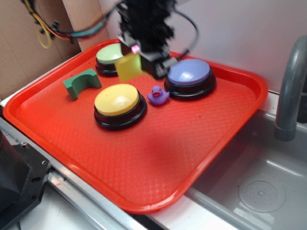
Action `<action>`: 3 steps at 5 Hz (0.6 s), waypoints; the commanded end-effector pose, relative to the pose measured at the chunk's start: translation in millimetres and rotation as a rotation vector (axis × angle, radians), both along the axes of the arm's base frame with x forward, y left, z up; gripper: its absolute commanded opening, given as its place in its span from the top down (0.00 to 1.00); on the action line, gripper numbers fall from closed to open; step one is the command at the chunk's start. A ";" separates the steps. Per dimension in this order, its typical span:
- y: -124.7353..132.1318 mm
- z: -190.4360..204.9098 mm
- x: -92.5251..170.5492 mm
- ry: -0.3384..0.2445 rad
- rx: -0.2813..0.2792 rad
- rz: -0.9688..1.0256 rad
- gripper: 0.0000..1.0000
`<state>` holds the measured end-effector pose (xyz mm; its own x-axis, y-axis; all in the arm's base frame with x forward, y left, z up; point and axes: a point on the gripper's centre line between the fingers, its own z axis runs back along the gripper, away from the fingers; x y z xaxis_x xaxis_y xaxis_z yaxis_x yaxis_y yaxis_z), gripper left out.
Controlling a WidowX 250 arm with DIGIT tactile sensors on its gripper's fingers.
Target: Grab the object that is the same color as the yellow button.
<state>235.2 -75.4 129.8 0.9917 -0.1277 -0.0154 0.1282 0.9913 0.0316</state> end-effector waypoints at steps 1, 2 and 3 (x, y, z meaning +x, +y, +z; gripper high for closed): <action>52.4 46.6 -39.7 -0.121 -0.033 0.125 1.00; 69.6 47.9 -51.5 -0.186 -0.042 0.231 1.00; 75.4 46.3 -53.8 -0.154 -0.024 0.290 1.00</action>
